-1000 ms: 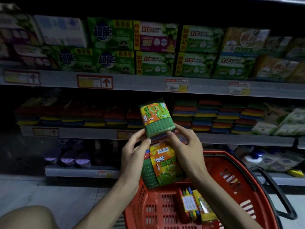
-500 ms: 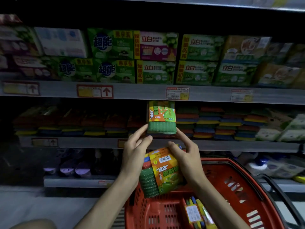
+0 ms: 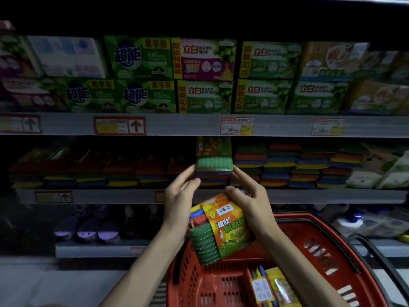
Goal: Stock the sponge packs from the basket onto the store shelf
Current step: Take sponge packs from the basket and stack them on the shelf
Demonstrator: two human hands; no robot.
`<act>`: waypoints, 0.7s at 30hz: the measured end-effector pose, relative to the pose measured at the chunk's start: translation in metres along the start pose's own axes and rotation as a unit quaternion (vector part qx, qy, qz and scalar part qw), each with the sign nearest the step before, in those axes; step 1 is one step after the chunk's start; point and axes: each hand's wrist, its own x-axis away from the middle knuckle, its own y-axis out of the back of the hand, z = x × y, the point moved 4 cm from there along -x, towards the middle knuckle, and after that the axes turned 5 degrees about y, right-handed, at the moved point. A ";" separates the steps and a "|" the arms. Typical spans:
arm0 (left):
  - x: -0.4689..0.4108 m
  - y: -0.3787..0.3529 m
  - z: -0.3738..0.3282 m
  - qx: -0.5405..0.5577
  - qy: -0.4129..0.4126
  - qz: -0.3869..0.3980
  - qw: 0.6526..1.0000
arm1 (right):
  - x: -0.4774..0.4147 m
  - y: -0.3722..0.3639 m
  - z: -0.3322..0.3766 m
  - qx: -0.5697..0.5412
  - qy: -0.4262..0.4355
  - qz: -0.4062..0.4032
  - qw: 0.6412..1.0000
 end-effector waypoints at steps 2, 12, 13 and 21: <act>-0.005 -0.001 0.002 -0.003 0.001 -0.007 1.000 | -0.002 0.001 -0.002 -0.005 0.005 0.002 1.000; -0.016 -0.010 0.005 0.010 0.042 -0.002 0.999 | -0.014 0.006 -0.007 0.018 0.007 -0.003 1.000; -0.017 -0.011 0.005 0.011 0.042 -0.001 0.999 | -0.015 0.006 -0.007 0.018 0.011 -0.006 1.000; -0.025 -0.011 0.009 0.029 0.035 -0.009 0.999 | -0.016 0.006 -0.006 0.015 0.015 -0.004 1.000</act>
